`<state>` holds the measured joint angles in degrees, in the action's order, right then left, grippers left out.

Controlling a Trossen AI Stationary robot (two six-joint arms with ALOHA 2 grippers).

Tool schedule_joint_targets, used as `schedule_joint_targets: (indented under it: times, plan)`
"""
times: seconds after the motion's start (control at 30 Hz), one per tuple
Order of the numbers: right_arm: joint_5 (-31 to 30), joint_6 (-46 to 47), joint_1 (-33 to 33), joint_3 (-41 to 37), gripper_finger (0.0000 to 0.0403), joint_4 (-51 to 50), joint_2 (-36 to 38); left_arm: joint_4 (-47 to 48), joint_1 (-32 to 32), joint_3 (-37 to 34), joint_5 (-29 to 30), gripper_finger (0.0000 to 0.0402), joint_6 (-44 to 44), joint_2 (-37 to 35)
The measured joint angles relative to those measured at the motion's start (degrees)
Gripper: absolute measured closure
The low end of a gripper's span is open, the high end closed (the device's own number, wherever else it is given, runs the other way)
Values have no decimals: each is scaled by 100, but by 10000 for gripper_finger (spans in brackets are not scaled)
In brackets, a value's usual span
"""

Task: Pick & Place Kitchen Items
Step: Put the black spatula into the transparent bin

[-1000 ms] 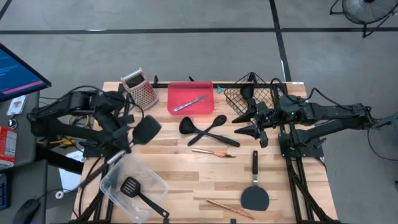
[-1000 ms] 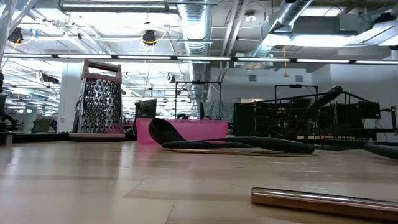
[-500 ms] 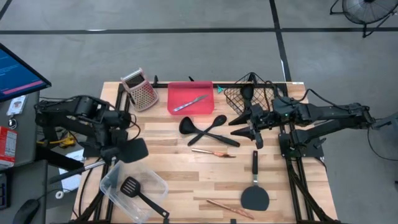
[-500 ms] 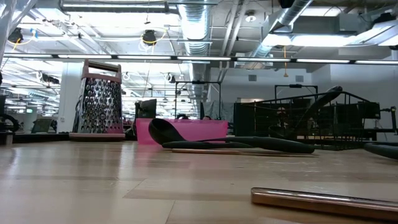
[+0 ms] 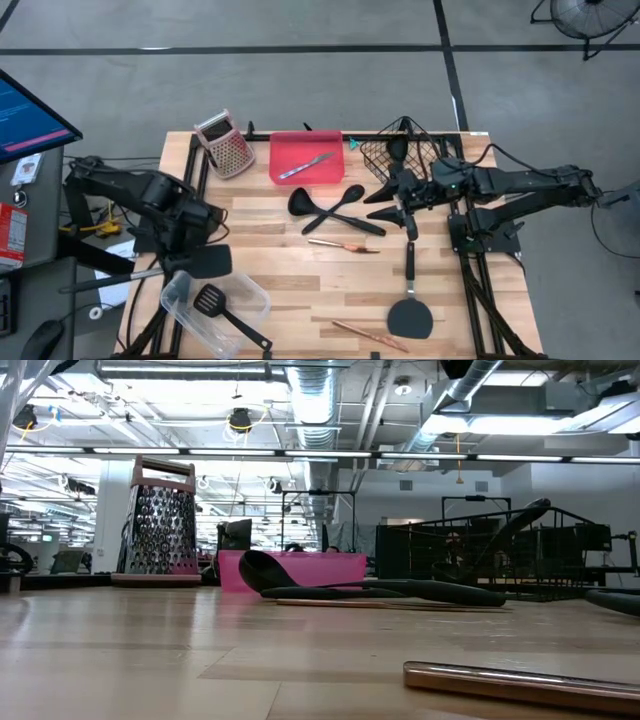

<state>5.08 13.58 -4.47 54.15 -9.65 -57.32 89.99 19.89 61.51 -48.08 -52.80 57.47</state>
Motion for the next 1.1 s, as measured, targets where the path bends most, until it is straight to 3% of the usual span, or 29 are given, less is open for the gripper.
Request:
schedule_joint_targets:
  times: [0.37,1.1]
  plan:
    - [0,0,0,0,208,-28,-2,7,599,-251,-12,370,-60,178]
    - [4,149,1,0,208,-257,-2,-9,613,-475,-449,344,-256,680]
